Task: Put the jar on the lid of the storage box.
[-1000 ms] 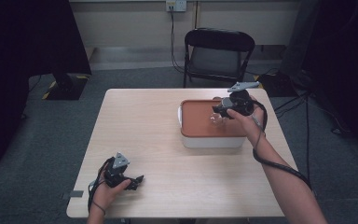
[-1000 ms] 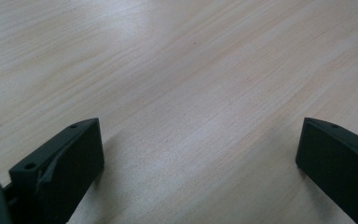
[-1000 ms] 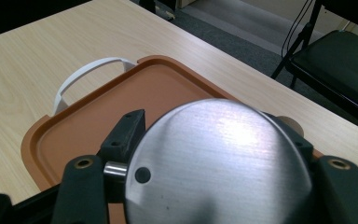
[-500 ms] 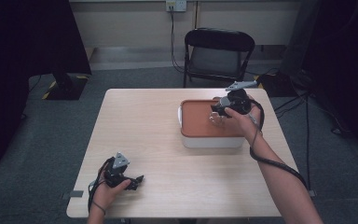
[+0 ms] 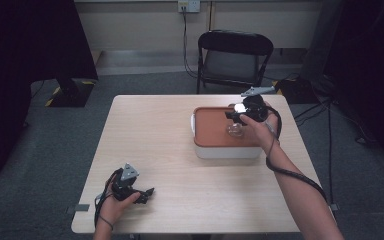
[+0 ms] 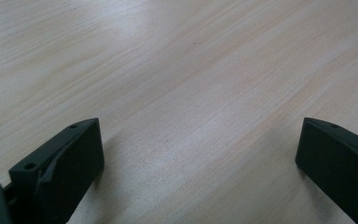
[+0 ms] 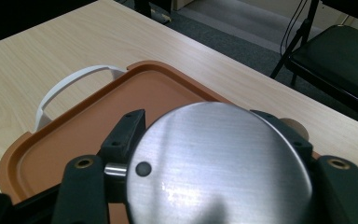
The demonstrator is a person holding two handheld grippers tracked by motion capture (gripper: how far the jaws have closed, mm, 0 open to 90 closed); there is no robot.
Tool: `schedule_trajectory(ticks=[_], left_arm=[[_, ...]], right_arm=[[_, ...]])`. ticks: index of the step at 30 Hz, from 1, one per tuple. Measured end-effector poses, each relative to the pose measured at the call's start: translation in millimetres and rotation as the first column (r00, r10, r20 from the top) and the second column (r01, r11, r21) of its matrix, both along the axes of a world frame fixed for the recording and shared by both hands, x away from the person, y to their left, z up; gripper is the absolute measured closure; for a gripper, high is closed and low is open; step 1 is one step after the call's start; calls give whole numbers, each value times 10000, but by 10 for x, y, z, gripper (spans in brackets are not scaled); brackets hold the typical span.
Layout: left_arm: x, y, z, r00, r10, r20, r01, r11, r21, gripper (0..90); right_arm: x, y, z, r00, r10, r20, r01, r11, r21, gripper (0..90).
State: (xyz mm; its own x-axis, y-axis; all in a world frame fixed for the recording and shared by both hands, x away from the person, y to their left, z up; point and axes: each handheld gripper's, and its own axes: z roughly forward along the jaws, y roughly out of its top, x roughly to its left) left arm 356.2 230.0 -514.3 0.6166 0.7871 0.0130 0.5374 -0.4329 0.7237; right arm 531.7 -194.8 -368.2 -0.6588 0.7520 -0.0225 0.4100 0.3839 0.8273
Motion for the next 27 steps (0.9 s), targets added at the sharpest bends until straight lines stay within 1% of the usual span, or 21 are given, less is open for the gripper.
schedule_trajectory(ticks=[2,5,10,11,12,14,16,18,19,20,23,27], left_arm=[[0,0,0,10000,0,0,0,10000,-1,6],[0,0,0,10000,2,0,-2,10000,-1,5],[0,0,0,10000,2,3,-2,10000,-1,5],[0,0,0,10000,0,2,0,10000,2,6],[0,0,0,10000,0,1,0,10000,2,5],[0,0,0,10000,-2,2,2,10000,2,5],[0,0,0,10000,2,0,-2,10000,-2,5],[0,0,0,10000,2,1,-2,10000,-2,5],[0,0,0,10000,0,0,0,10000,0,6],[0,0,0,10000,2,0,-2,10000,-1,5],[0,0,0,10000,1,1,-1,10000,-1,5],[0,0,0,10000,0,-2,0,10000,-2,5]], right_arm=[[2,4,0,10000,-15,13,15,10000,-9,383],[4,12,-5,10000,-75,29,75,9998,183,397],[6,5,-4,9999,-112,8,112,9997,214,388],[6,3,-7,9999,-100,-9,100,9996,265,365],[8,2,-11,9999,-31,-160,37,9993,379,319],[9,2,-14,9998,-138,-157,144,9991,388,226],[16,-3,-13,9991,-43,-424,68,9981,607,176],[10,-4,-3,9989,-76,-452,108,9975,699,103],[11,-13,-1,9984,-75,-555,121,9965,828,83],[9,-15,1,9982,-70,-590,120,9963,846,80],[-9,-17,16,9986,-90,-514,126,9974,709,53],[-24,-26,18,9987,-150,-491,185,9972,719,34]])
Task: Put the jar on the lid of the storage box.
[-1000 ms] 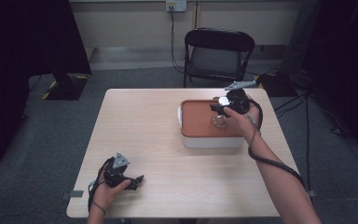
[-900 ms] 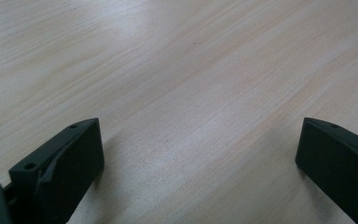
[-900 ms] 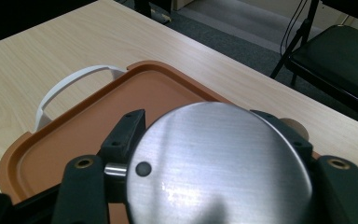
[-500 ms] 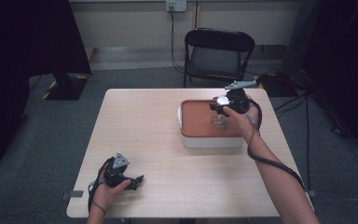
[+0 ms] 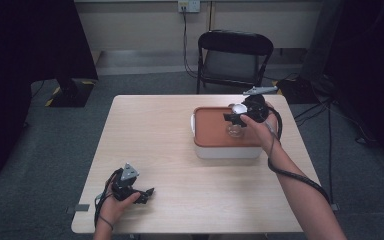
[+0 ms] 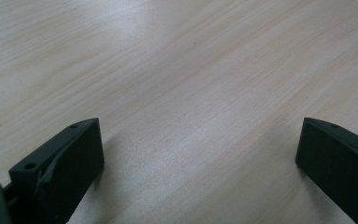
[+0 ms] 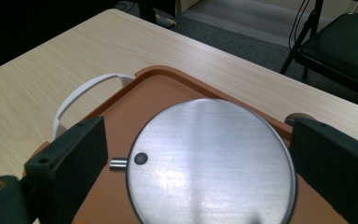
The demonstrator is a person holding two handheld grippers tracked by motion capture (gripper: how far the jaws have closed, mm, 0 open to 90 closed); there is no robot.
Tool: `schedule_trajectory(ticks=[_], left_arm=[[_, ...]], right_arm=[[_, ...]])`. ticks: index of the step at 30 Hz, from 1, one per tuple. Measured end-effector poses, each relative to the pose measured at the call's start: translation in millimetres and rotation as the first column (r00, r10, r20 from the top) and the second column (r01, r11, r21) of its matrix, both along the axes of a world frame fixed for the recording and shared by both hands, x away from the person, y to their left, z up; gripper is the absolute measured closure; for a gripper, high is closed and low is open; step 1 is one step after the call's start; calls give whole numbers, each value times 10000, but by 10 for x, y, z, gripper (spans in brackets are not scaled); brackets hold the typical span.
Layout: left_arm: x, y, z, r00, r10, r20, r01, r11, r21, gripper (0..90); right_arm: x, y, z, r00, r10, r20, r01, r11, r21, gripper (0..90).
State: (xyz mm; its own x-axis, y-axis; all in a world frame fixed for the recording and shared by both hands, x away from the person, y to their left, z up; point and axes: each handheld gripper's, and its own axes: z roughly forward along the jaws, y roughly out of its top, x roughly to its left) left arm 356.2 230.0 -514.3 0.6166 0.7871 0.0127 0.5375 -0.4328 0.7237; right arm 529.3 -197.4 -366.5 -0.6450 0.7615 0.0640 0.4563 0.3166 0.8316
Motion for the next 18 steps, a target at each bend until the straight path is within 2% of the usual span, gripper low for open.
schedule_trajectory(ticks=[3,5,8,18], left_arm=[[0,0,0,10000,-4,-2,4,10000,-6,5],[0,1,0,10000,-5,-2,5,10000,-6,5],[0,1,0,10000,-4,-4,4,10000,-7,5],[1,1,0,10000,-9,-8,9,10000,-10,5]], right_arm=[[-13,4,1,10000,12,14,-12,10000,82,7],[-25,10,-3,10000,48,21,-48,10000,-79,10],[-41,3,5,10000,85,-34,-85,10000,-29,12],[-103,4,19,9994,-256,234,255,9997,20,12]])
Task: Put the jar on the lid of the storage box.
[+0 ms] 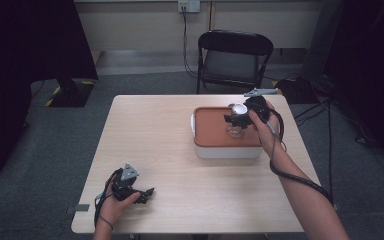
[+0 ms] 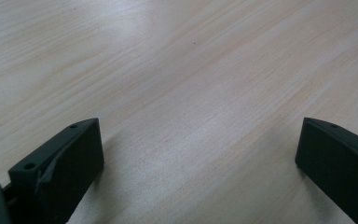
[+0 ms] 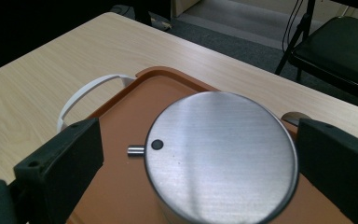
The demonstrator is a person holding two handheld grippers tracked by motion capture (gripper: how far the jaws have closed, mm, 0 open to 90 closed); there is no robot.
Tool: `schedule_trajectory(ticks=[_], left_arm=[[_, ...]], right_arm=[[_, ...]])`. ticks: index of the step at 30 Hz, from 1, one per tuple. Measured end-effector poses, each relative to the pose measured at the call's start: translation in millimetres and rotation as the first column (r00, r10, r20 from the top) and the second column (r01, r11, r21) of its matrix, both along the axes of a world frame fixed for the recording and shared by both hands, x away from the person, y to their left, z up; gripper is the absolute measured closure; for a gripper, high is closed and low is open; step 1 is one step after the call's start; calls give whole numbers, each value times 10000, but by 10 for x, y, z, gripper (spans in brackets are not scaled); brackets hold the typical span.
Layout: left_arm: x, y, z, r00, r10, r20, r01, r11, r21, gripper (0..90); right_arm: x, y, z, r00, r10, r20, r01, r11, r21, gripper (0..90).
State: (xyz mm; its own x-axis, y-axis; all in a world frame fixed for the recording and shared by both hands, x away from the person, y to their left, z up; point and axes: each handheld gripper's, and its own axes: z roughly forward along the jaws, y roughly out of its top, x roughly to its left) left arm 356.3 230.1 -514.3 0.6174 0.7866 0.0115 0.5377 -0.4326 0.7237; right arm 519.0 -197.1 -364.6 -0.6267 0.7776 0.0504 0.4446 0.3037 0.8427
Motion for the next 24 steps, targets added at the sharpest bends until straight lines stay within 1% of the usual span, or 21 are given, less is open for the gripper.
schedule_trajectory(ticks=[7,24], left_arm=[[1,1,0,10000,-6,-5,6,10000,-5,5],[1,1,0,10000,-7,-8,7,10000,-9,5]], right_arm=[[-56,-1,26,9998,-125,161,128,9997,-191,11],[-170,-27,101,9994,-189,281,195,9996,-181,19]])
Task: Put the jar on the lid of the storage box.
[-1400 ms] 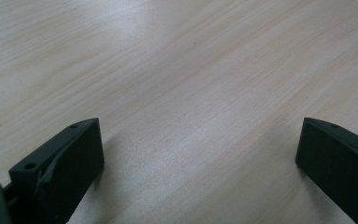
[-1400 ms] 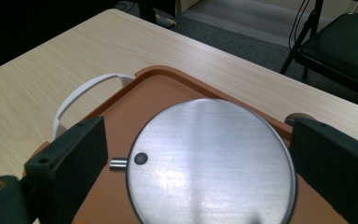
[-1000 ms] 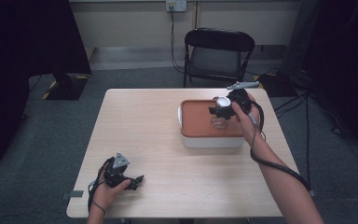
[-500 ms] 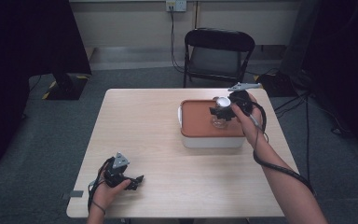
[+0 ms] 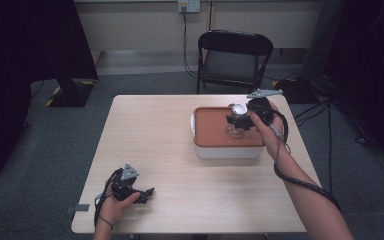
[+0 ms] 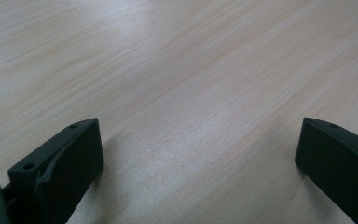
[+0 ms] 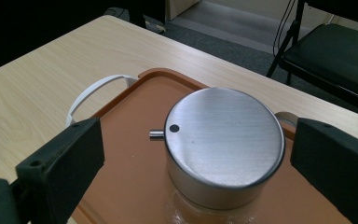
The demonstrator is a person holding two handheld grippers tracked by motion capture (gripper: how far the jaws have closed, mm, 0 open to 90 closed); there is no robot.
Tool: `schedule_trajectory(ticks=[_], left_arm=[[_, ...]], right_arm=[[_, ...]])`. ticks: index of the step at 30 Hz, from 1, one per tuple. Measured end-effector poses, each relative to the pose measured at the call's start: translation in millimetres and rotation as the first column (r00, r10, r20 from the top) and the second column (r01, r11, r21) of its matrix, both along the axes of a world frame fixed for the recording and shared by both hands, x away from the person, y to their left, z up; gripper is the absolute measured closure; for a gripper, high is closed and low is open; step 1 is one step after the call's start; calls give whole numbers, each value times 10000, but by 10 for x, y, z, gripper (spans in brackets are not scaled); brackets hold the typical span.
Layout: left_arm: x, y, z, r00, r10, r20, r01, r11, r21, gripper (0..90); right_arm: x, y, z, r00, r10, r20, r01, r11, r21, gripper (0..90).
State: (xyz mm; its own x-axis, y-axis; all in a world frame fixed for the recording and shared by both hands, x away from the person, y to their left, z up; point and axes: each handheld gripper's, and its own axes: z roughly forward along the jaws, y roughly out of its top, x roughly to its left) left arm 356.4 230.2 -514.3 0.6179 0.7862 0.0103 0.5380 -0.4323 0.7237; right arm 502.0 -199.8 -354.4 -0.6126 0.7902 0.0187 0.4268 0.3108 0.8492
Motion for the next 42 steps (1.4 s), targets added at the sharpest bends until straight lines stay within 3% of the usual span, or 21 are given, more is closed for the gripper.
schedule_trajectory(ticks=[42], left_arm=[[0,-1,0,10000,2,10,-2,10000,9,5]], right_arm=[[-259,-107,22,9995,181,245,-182,9998,52,27]])
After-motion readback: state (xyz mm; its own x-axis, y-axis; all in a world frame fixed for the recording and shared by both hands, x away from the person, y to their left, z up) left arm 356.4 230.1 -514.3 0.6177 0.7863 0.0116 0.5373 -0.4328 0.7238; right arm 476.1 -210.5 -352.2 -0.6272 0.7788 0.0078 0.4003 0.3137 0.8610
